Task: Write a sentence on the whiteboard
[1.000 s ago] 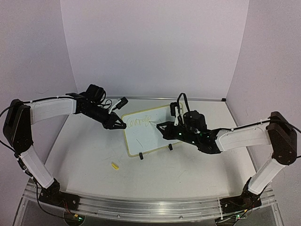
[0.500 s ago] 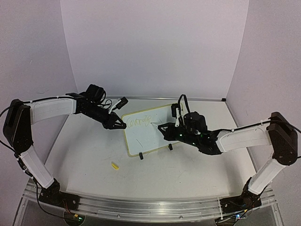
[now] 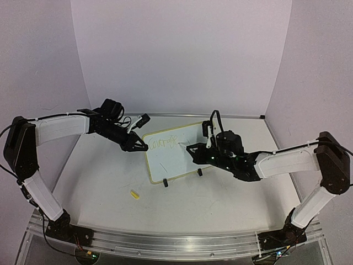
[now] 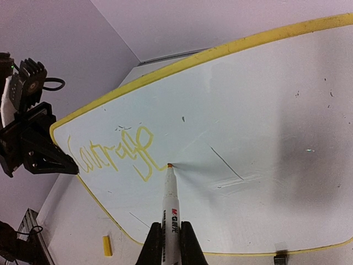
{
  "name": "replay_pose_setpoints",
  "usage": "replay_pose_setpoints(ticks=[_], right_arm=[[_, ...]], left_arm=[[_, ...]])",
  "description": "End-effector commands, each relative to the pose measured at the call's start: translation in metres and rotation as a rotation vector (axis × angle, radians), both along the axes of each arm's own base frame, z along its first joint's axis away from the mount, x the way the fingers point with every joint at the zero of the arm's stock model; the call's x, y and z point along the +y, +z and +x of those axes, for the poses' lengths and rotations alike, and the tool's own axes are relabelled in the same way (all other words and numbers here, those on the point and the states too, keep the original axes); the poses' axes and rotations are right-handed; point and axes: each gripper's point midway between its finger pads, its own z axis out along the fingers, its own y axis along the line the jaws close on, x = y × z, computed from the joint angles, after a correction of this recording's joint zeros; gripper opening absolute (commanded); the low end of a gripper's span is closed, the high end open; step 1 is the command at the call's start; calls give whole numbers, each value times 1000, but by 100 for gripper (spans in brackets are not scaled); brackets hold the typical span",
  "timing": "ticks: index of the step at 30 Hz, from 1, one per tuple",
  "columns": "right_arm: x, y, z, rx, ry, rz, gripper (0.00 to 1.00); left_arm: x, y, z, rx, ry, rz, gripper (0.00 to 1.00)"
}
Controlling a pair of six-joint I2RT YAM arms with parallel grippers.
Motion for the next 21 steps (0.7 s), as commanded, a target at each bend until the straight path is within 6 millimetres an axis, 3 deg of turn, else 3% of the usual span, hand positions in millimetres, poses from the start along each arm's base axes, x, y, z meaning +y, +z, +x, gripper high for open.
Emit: replay_pose_setpoints(ticks=[1,5,10,16,21], right_arm=[[-9,22,1,-52,-18,29,0],[-17,38,-10,-89,-1,71,0],[-33,42,-15,-106,-14,76,0],[-51,41,-8,-111,-58,70,0],[-50,45,0,-129,-70,59,0]], left_arm=[[16,-12,8,-51,42,122,0],[15,-12,7,-51,41,125,0],[14,-14,6,-48,38,128,0],[13,-14,6,-51,37,133,0],[13,-15,5,-49,36,132,0]])
